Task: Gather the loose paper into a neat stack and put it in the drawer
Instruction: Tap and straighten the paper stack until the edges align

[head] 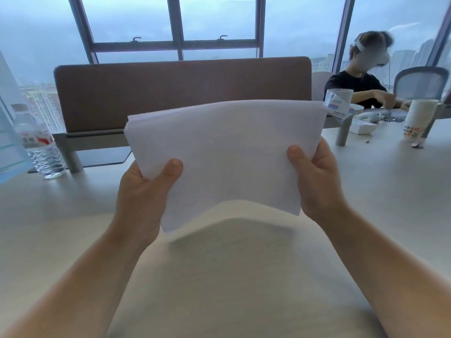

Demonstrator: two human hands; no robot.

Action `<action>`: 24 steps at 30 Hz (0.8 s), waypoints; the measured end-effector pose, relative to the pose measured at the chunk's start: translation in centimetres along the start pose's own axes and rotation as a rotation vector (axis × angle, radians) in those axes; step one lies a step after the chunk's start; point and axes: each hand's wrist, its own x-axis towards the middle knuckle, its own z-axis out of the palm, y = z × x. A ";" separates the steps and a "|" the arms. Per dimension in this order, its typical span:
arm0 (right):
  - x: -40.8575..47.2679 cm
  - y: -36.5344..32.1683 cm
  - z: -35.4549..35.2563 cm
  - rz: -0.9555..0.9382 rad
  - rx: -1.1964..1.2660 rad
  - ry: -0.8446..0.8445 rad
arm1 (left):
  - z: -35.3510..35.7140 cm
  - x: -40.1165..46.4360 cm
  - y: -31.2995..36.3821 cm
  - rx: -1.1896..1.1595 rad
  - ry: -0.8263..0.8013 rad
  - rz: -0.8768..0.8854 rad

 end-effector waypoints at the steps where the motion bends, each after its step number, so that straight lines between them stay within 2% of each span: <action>1: 0.1 -0.2 -0.1 0.004 0.024 0.004 | -0.1 0.1 0.1 -0.010 -0.022 0.004; 6: 0.8 -0.2 -0.6 0.003 -0.014 0.037 | -0.8 0.7 -0.1 0.036 -0.005 0.039; 10: 0.5 1.1 -0.7 0.080 -0.124 0.018 | -1.1 0.7 -0.9 0.093 -0.011 0.000; 16: 0.3 1.4 0.0 -0.010 -0.296 0.105 | 0.1 0.1 -0.9 0.148 0.018 0.067; 20: 0.7 0.2 -0.1 -0.048 -0.130 0.154 | 0.4 0.2 0.2 0.107 0.007 0.098; 24: 1.1 -0.4 -0.7 -0.052 0.001 0.184 | -0.3 0.7 0.4 -0.017 0.060 0.055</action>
